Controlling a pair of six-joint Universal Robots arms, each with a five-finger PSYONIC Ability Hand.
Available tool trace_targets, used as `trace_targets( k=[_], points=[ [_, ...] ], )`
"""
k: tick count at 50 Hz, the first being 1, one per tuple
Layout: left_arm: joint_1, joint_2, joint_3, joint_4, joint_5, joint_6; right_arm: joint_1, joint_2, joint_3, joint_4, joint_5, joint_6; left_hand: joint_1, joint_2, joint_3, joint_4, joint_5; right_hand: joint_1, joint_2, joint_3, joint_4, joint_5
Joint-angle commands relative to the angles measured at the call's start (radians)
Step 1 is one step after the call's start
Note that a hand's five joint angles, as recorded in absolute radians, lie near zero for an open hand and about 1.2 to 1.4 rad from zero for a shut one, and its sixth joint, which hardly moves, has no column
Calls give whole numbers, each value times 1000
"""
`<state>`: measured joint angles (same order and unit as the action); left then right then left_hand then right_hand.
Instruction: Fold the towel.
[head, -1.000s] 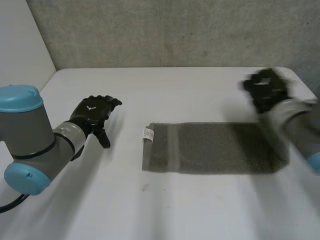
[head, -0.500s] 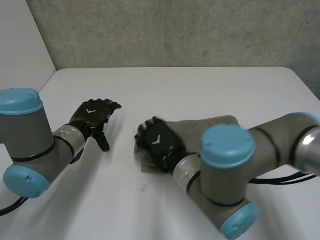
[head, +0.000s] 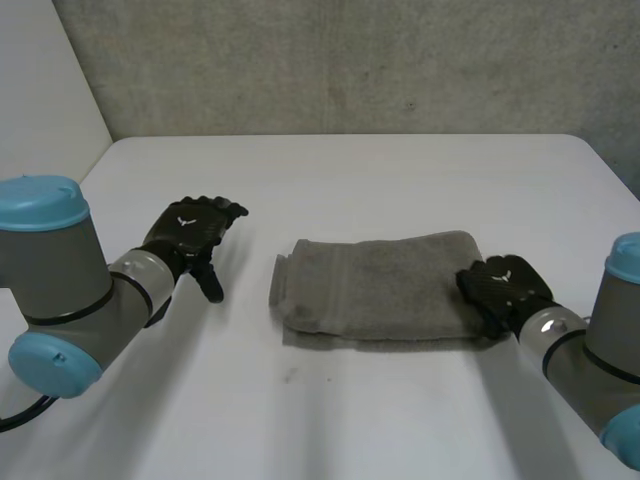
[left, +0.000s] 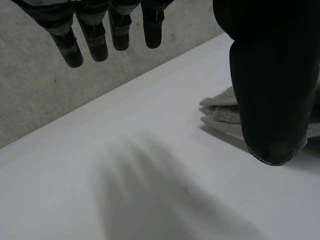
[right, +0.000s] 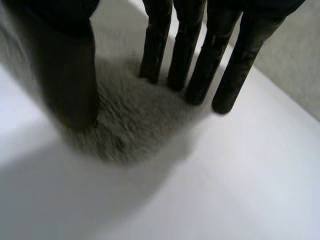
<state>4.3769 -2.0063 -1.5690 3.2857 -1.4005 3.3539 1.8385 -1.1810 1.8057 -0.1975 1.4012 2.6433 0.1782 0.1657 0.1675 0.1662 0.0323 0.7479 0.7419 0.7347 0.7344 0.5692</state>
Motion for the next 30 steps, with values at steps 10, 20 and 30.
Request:
trace_targets(
  k=[10,20,30],
  points=[
    [-10,3,-5,0,-3,-1,0,0,-110,-53,9,-131,-4,9,7,8,-32,648,654,662,662,653],
    [-23,4,-6,-6,-5,-4,442,108,-264,-105,-1,-293,-4,9,7,8,-32,648,654,662,662,653],
    [-30,50,-17,-6,-5,-25,594,268,-289,-114,18,-465,-4,9,7,8,-32,321,327,334,334,325]
  ],
)
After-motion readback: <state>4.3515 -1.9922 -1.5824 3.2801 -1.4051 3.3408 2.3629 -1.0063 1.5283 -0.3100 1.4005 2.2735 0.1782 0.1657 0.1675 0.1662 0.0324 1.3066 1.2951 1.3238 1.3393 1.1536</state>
